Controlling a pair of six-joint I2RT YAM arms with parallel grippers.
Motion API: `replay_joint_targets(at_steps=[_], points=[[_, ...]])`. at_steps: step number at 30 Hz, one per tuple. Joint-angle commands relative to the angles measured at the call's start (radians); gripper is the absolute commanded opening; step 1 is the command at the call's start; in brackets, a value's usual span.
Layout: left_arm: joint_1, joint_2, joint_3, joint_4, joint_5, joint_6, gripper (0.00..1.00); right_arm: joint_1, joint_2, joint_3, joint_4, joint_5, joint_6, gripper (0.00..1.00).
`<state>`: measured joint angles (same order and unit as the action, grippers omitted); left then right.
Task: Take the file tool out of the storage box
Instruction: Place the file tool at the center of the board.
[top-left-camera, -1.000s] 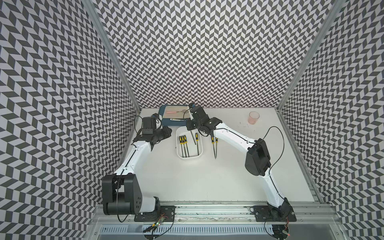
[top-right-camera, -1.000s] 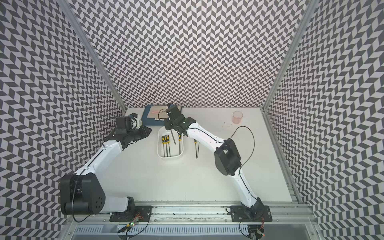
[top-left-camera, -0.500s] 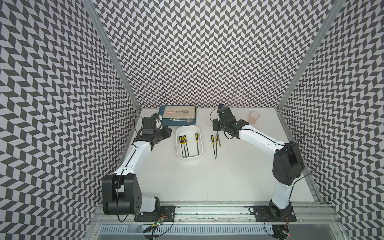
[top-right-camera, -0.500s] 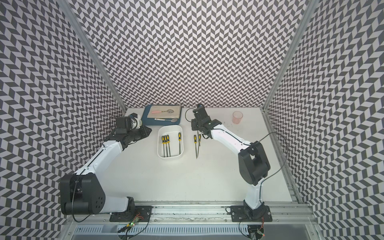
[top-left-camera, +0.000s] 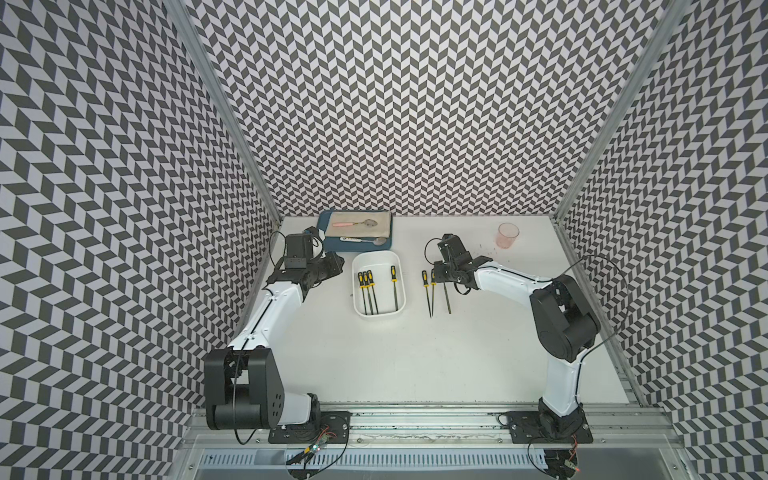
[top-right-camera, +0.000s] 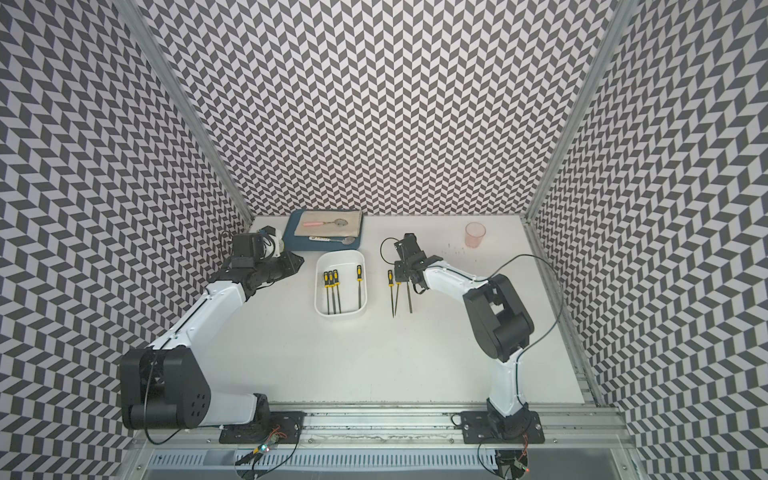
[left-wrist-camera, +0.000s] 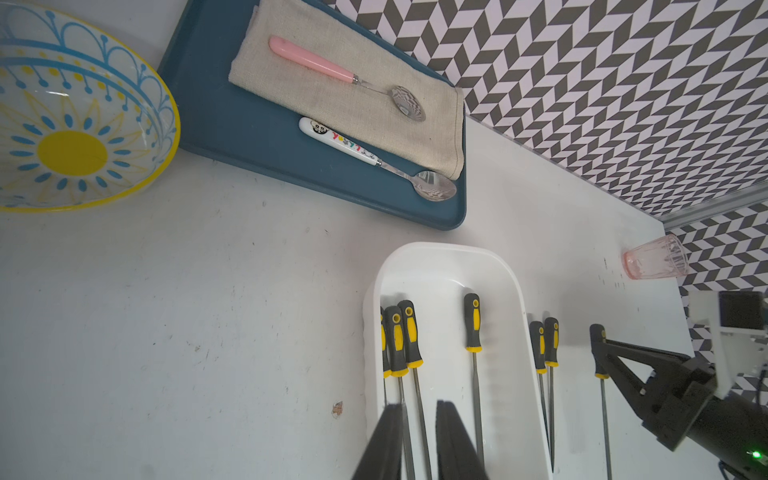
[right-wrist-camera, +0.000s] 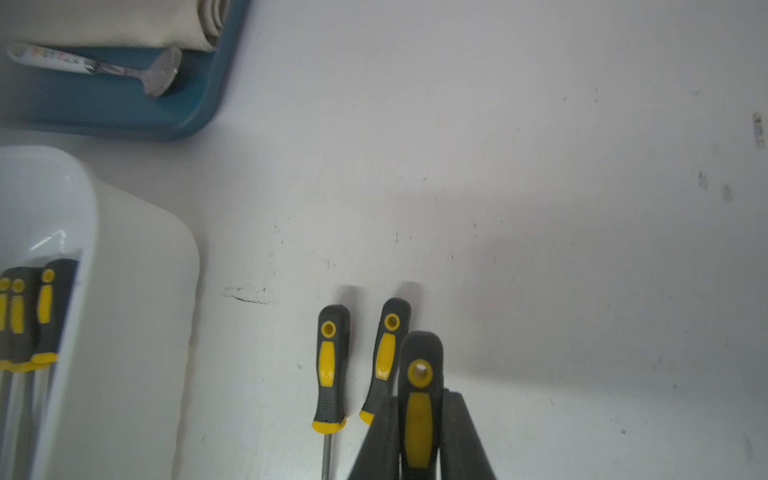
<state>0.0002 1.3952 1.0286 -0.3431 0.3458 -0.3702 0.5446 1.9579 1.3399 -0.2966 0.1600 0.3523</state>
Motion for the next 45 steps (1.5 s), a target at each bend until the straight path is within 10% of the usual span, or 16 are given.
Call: replay_joint_targets(at_steps=[1, 45], points=[[-0.008, 0.003, -0.007, 0.006, -0.004, 0.011, 0.21, -0.007, 0.011, -0.007, 0.076, 0.001, 0.013, 0.01], [-0.012, 0.003, -0.005, 0.003, -0.01, 0.013, 0.21, -0.04, 0.128, 0.04, 0.105, -0.047, 0.057, 0.0]])
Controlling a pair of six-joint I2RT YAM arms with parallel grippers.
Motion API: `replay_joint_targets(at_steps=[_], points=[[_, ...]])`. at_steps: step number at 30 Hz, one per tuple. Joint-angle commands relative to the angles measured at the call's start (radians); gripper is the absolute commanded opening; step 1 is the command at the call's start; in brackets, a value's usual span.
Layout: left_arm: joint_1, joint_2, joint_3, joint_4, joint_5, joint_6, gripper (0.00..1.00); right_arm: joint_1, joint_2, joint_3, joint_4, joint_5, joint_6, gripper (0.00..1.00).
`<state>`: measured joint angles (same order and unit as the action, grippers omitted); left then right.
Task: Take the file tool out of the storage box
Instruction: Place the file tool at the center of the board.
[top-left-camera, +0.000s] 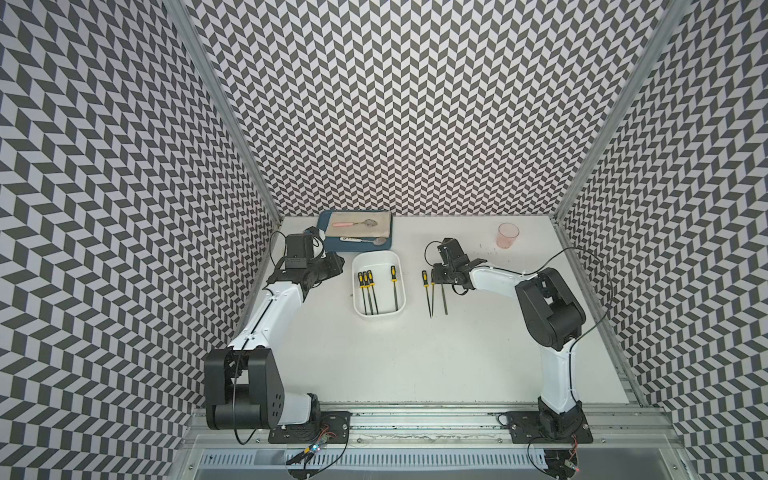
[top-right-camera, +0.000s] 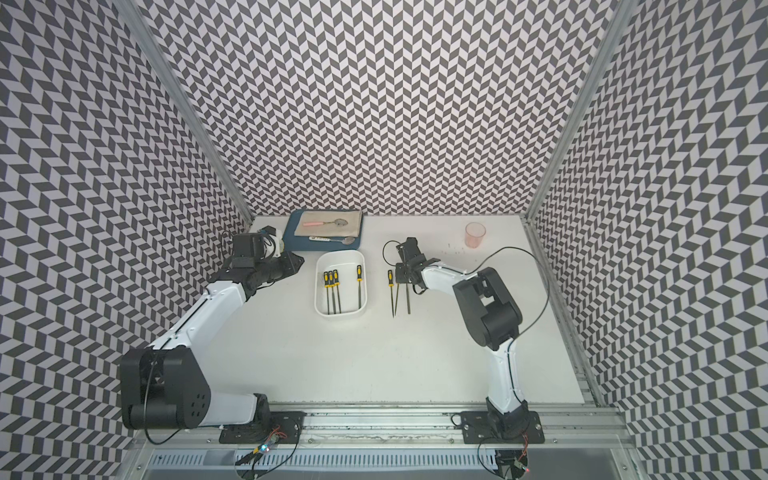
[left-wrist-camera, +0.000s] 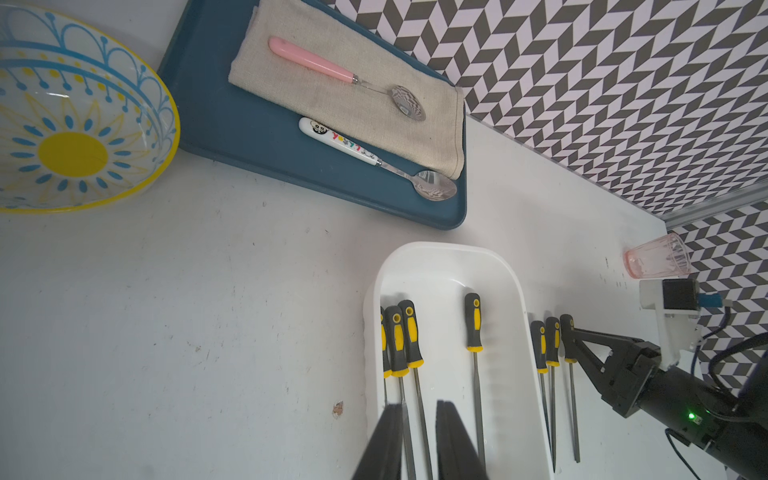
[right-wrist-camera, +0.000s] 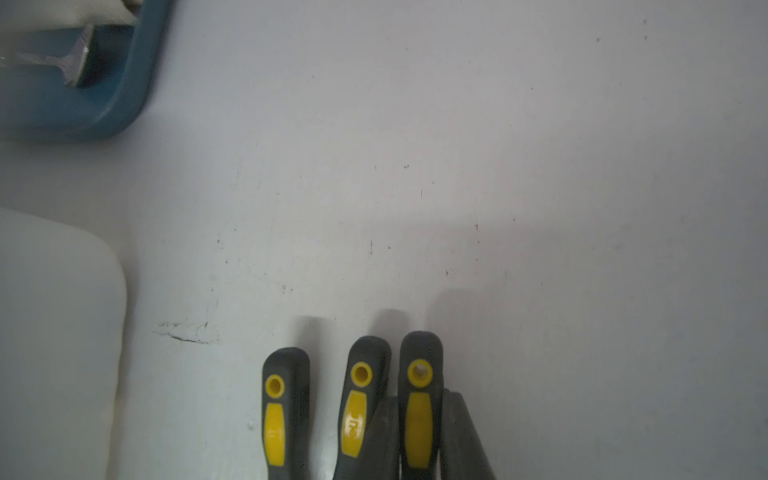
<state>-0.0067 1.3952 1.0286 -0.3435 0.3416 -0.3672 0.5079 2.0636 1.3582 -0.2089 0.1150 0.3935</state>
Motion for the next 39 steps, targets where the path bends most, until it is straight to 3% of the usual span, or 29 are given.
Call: replay_joint_targets(at_steps=[1, 11, 19, 30, 39], points=[[-0.005, 0.004, -0.005, 0.003, -0.006, 0.011, 0.21, -0.003, 0.025, 0.025, 0.017, -0.003, 0.02, 0.0], [-0.005, 0.006, -0.004, 0.004, 0.003, 0.01, 0.21, -0.003, 0.03, 0.028, 0.002, -0.004, 0.034, 0.02], [-0.005, 0.005, -0.002, 0.005, 0.003, 0.01, 0.2, -0.002, 0.031, 0.029, -0.004, -0.005, 0.034, 0.17], [-0.004, 0.004, -0.001, 0.005, 0.007, 0.013, 0.2, -0.003, 0.023, 0.047, -0.011, -0.004, 0.034, 0.28], [-0.006, 0.005, -0.002, 0.003, 0.009, 0.013, 0.2, -0.002, 0.003, 0.05, -0.016, 0.009, 0.028, 0.31]])
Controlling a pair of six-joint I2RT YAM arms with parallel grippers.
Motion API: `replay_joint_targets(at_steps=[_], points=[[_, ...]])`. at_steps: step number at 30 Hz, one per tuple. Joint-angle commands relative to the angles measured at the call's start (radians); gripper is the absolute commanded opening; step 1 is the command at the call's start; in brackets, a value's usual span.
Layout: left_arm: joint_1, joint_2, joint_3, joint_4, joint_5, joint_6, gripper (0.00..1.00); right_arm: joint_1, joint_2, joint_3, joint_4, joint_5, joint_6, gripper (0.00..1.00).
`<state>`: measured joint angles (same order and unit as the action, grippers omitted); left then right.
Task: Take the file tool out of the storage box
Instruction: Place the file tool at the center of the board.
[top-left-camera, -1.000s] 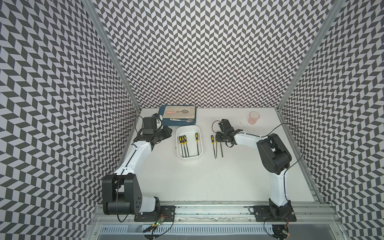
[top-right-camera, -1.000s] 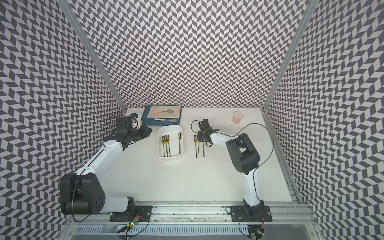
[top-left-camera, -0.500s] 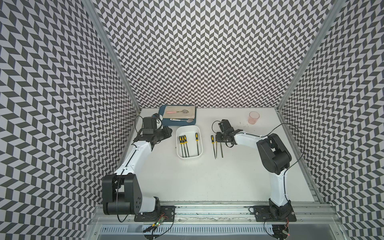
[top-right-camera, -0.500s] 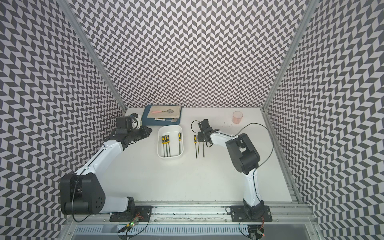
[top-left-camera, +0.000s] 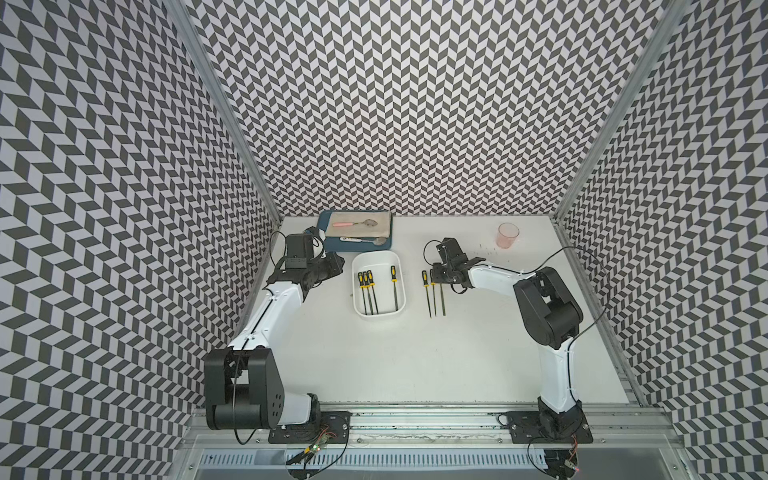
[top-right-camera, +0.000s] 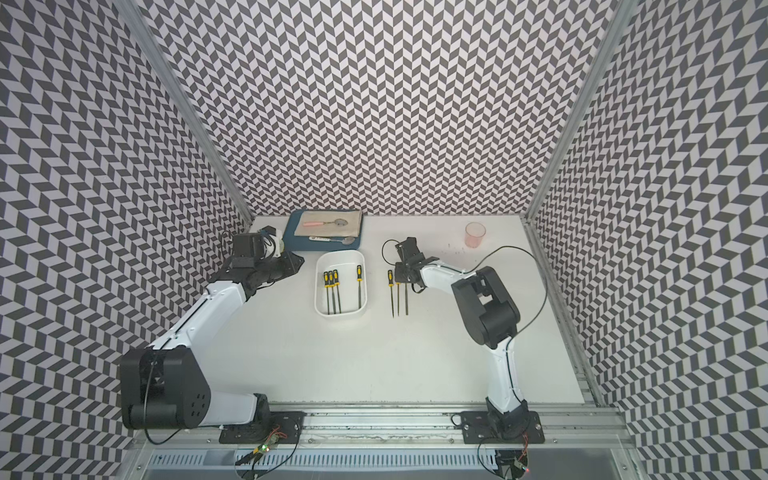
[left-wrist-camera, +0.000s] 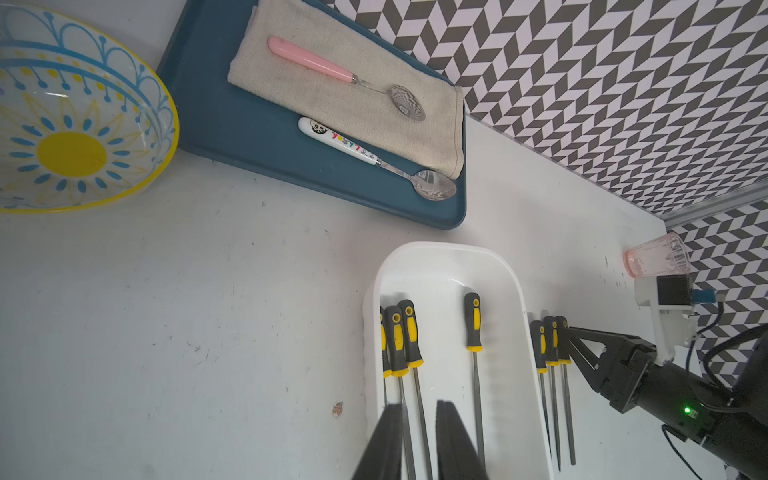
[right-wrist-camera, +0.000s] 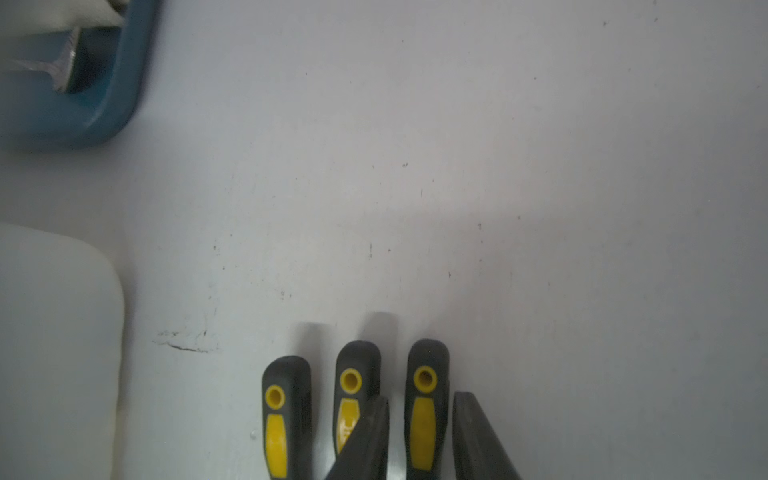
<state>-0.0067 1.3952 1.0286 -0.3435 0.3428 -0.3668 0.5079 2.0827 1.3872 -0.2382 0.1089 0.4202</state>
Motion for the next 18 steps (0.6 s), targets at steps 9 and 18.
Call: replay_joint_targets(at_steps=[9, 18], points=[[-0.005, -0.001, -0.005, 0.01, 0.011, 0.004, 0.2, -0.003, -0.076, 0.033, -0.016, 0.045, -0.007, 0.32], [-0.006, -0.003, -0.005, 0.013, -0.001, 0.002, 0.2, 0.042, -0.222, 0.095, -0.071, 0.054, -0.056, 0.35]])
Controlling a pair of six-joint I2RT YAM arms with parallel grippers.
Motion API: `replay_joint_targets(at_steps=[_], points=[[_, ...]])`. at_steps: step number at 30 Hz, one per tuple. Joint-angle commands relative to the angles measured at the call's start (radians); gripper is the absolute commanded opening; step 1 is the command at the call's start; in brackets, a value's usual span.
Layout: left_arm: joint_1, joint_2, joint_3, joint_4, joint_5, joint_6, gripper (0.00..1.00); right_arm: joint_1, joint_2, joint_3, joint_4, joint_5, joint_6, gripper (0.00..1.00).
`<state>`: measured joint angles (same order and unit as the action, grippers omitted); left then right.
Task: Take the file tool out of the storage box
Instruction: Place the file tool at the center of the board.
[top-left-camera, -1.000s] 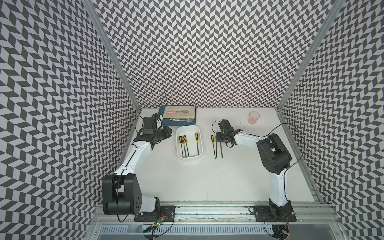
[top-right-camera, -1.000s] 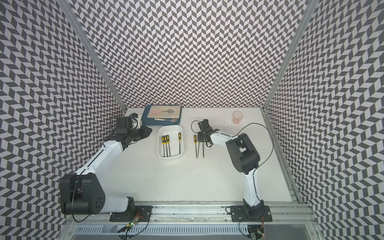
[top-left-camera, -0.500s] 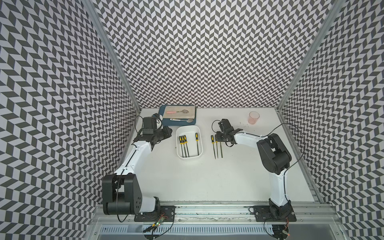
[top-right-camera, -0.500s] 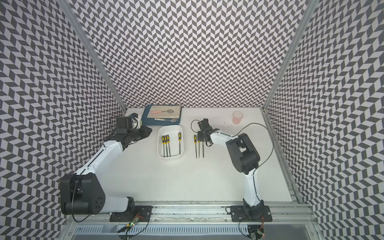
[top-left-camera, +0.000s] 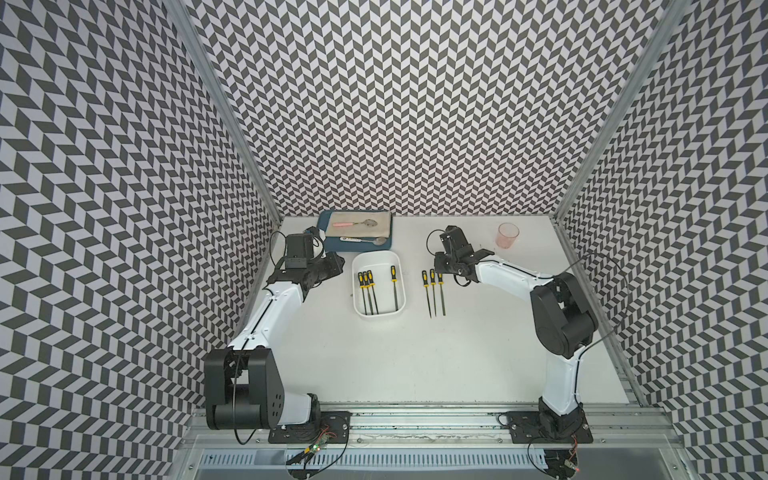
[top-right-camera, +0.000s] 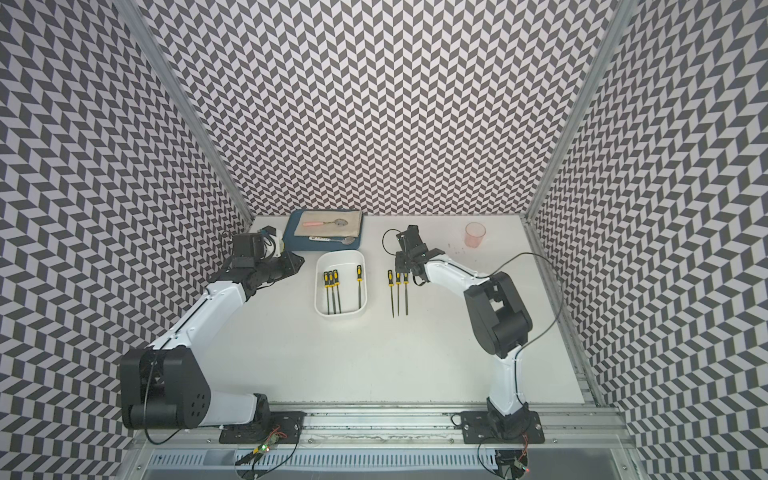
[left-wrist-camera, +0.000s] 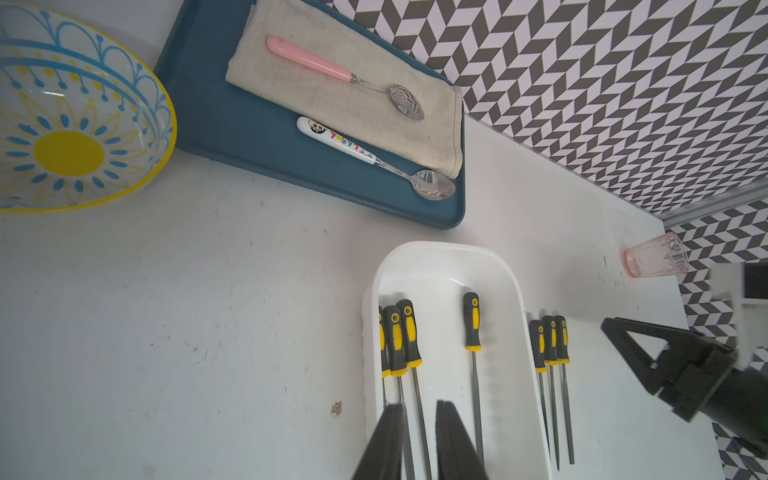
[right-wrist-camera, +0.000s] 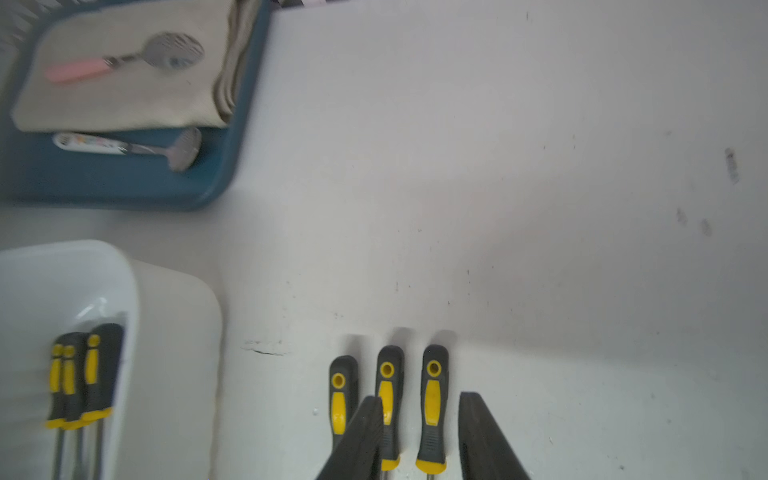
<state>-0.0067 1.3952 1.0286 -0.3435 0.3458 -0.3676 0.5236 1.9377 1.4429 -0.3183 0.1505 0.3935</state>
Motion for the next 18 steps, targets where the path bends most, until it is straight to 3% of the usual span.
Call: replay_joint_targets(at_steps=[1, 9, 18], points=[[-0.005, -0.002, -0.005, 0.014, -0.005, 0.002, 0.2, 0.035, -0.087, 0.053, 0.003, 0.011, -0.036, 0.36], [-0.006, -0.016, -0.014, 0.015, -0.029, 0.009, 0.2, 0.156, -0.088, 0.181, -0.039, 0.018, -0.086, 0.39], [-0.005, -0.039, -0.022, 0.027, -0.037, 0.001, 0.2, 0.311, 0.069, 0.329, -0.081, 0.079, -0.044, 0.44]])
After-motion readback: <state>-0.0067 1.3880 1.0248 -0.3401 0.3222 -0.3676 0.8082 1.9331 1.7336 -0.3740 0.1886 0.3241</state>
